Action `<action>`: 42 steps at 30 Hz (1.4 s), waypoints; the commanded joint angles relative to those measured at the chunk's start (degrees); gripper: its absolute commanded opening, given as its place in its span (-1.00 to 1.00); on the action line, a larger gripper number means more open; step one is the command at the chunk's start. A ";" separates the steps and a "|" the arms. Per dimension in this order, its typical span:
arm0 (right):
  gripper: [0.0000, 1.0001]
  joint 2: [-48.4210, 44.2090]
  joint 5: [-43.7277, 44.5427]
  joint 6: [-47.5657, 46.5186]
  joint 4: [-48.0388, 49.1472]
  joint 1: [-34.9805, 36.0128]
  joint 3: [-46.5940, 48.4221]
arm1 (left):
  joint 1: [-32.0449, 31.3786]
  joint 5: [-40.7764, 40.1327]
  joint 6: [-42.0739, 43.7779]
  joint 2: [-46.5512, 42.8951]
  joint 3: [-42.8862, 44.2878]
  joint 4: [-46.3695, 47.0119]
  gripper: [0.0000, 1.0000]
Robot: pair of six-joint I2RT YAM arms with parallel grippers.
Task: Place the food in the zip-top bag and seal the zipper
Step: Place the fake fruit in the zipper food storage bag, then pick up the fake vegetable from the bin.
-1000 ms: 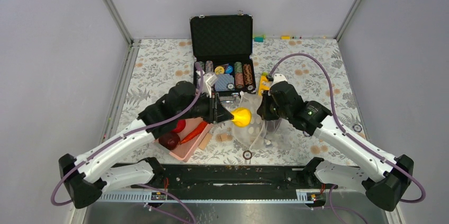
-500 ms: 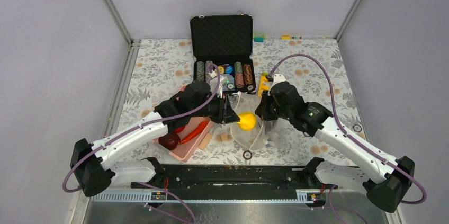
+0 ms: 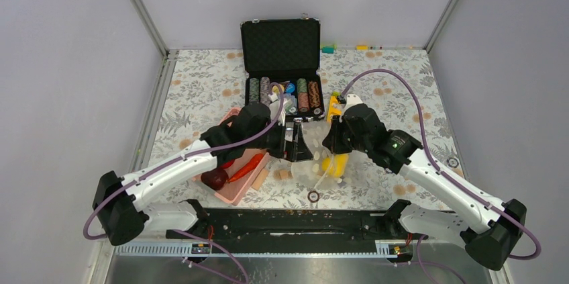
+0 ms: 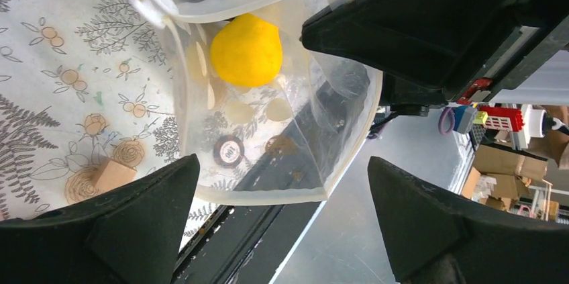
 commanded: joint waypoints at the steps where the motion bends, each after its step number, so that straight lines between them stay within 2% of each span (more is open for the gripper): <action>1: -1.00 -1.37 -0.35 -0.27 1.91 -0.05 -0.50 | -0.29 -4.34 0.93 -3.94 2.98 -2.27 0.98; 10: -1.00 -0.34 -0.01 -1.01 1.86 -0.21 -0.34 | 1.07 -33.79 -3.49 -11.03 3.52 -19.36 0.98; 15: -1.00 0.24 -0.24 -1.08 1.90 -0.33 -0.26 | 6.74 -44.69 -10.47 -16.66 1.00 -29.37 0.97; 21: -1.00 0.78 0.21 -1.03 1.92 -0.60 -0.26 | 15.30 -47.40 -16.46 -21.67 -4.31 -35.93 0.97; 24: -1.00 1.24 0.15 -1.02 1.88 -0.67 -0.16 | 16.42 -51.06 -18.95 -22.50 -5.85 -39.02 0.97; 27: -1.00 1.83 -0.11 -0.99 1.86 -0.72 -0.04 | 17.13 -51.26 -18.95 -22.13 -7.27 -39.30 0.97; 30: -1.00 2.24 -0.53 -1.02 1.89 -0.75 0.27 | 18.04 -51.50 -17.74 -20.91 -8.66 -37.02 0.98; 37: -1.00 1.75 -0.59 -0.94 1.89 -0.76 -0.03 | 23.61 -38.96 -9.90 -14.41 -13.74 -21.78 0.97; 42: -1.00 1.30 0.08 -1.01 1.96 -0.73 -0.26 | 24.55 -42.16 -9.60 -7.75 -12.60 -20.57 0.97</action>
